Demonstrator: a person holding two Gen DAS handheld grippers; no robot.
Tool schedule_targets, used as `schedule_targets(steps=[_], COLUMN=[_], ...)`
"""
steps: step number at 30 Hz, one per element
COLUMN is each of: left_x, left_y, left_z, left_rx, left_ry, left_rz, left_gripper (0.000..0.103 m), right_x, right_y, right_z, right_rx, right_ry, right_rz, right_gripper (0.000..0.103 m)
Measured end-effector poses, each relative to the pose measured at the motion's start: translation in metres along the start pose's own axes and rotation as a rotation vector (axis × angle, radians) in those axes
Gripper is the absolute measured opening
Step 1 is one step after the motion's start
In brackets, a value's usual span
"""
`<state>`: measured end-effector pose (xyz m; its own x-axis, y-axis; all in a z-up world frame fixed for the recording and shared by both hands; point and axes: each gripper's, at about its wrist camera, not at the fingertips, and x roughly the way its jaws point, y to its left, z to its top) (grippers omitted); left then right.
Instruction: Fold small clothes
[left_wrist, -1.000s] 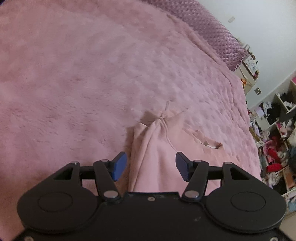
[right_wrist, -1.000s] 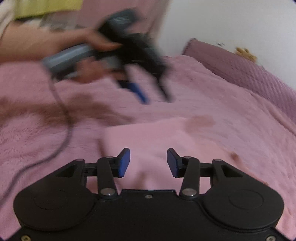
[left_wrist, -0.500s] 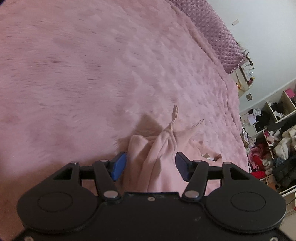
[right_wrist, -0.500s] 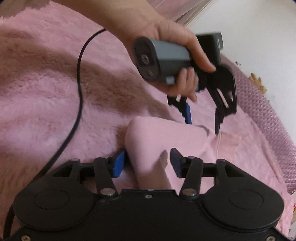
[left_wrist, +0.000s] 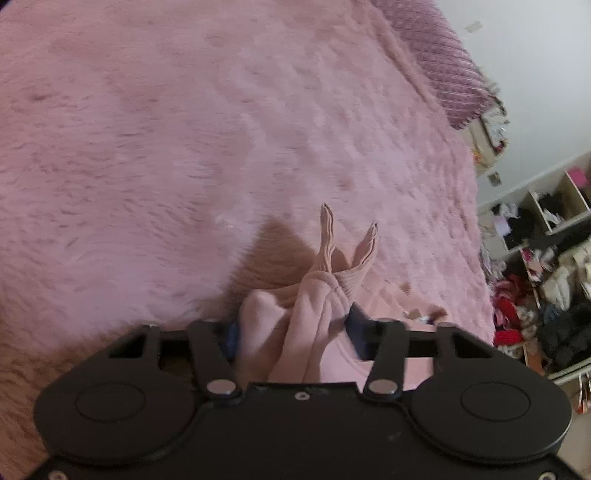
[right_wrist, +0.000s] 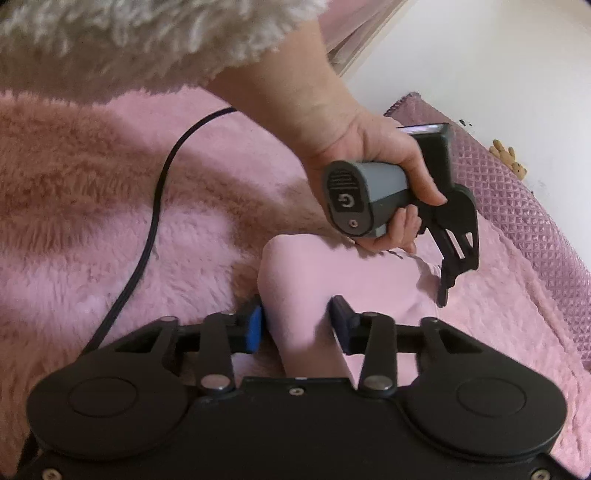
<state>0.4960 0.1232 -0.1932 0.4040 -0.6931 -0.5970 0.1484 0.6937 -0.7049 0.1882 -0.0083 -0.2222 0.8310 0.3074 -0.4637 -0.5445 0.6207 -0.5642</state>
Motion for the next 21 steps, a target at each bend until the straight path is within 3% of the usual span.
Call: schedule_targets(steps=[3,10,14,21], left_x=[-0.003,-0.02,-0.024,-0.006], left_y=[-0.004,-0.044,-0.087,-0.168], left_z=[0.001,0.006,0.011,0.003], left_rx=[-0.04,-0.046,-0.036,-0.01], left_ry=[0.007,0.004,0.015,0.037], left_rz=[0.0,-0.026,-0.004,-0.031], left_gripper=[0.028,0.026,0.025,0.025], right_x=[-0.006,-0.029,-0.051,-0.109], right_y=[-0.008,-0.031,-0.049,-0.097], right_z=[0.0,0.001,-0.001,-0.021], right_rx=[0.053,0.19,0.27,0.463], right_ry=[-0.024,-0.073,-0.116,-0.194], right_rz=[-0.006,-0.031,-0.069,-0.204], right_gripper=[0.03,0.024,0.021,0.02])
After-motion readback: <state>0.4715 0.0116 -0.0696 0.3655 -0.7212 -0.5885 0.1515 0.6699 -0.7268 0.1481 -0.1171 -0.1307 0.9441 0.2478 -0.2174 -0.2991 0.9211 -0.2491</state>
